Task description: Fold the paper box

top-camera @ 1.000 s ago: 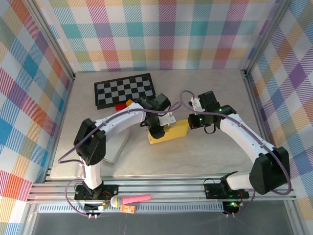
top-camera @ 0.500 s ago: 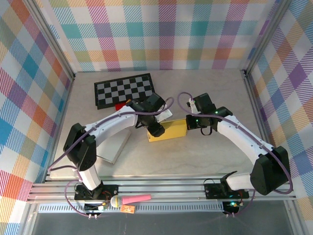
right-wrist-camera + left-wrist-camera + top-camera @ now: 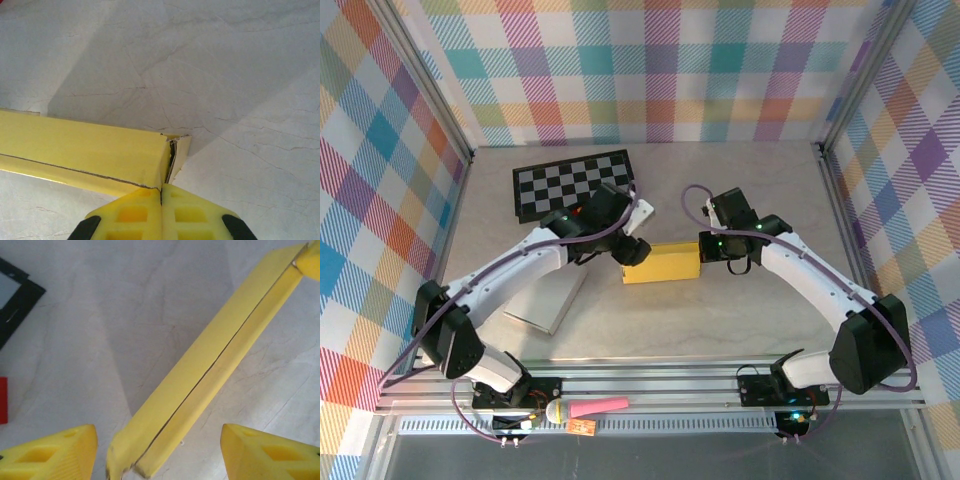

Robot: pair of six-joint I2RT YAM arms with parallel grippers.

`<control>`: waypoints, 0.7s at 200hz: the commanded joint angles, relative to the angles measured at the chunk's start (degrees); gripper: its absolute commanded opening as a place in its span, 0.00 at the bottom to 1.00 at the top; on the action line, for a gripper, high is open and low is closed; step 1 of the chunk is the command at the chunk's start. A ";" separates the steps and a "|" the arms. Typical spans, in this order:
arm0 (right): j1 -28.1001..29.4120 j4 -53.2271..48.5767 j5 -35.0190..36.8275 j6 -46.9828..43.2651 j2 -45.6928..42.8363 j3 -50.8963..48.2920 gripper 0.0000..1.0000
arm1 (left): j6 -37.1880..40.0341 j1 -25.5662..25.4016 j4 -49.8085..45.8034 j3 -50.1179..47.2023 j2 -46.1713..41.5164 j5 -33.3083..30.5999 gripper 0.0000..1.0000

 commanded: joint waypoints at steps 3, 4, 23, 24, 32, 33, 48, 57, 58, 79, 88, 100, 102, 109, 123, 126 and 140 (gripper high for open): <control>0.47 -2.88 0.13 1.20 1.08 2.16 0.00 | -2.91 1.60 -7.68 0.39 -1.81 -0.85 0.61; 0.43 -2.91 0.13 1.22 1.14 2.22 0.00 | -2.94 1.68 -8.09 0.41 -1.75 -0.88 0.61; 0.40 -3.51 -0.22 1.24 1.44 2.85 0.00 | -4.20 3.36 -13.06 0.49 -1.26 -1.09 0.58; 0.44 -3.53 -0.26 1.24 1.41 2.87 0.00 | -4.29 3.53 -13.24 0.51 -1.25 -1.04 0.58; 0.46 -3.64 -0.60 1.13 1.46 2.92 0.00 | -4.75 4.59 -14.05 0.39 -1.25 -0.45 0.57; 0.51 -3.64 -0.63 1.10 1.46 2.91 0.00 | -4.78 4.66 -14.09 0.41 -1.25 -0.37 0.57; 0.47 -3.95 -1.00 0.98 1.54 2.99 0.00 | -5.03 6.65 -14.37 0.64 -1.20 0.61 0.55; 0.47 -3.93 -1.32 0.95 1.63 2.98 0.00 | -4.30 7.40 -14.53 1.27 -0.68 1.46 0.54; 0.47 -3.92 -1.34 0.96 1.67 2.98 0.00 | -4.21 7.43 -14.54 1.34 -0.57 1.51 0.54; 0.47 -4.24 -1.53 0.87 1.96 3.36 0.00 | -1.70 7.73 -15.37 3.34 1.92 4.19 0.53; 0.47 -4.35 -1.49 0.89 2.06 3.44 0.00 | -0.90 7.76 -15.90 4.21 3.11 5.61 0.50; 0.46 -4.53 -1.54 0.75 2.16 3.52 0.00 | -0.49 7.81 -16.25 4.93 4.25 6.30 0.49; 0.47 -4.52 -1.54 0.79 2.16 3.51 0.00 | -0.39 7.88 -16.30 4.99 4.38 6.39 0.49; 0.47 -4.59 -1.45 0.74 2.12 3.51 0.00 | -0.19 7.82 -16.06 5.07 4.61 6.81 0.49; 0.47 -4.54 -1.54 0.81 2.25 3.53 0.00 | -0.07 7.82 -15.49 5.08 4.64 7.17 0.50; 0.47 -4.55 -1.52 0.81 2.25 3.51 0.00 | -0.07 7.82 -15.42 5.09 4.68 7.14 0.50; 0.47 -4.53 -1.70 0.86 2.33 3.51 0.00 | 0.19 7.82 -15.52 5.11 5.05 6.58 0.50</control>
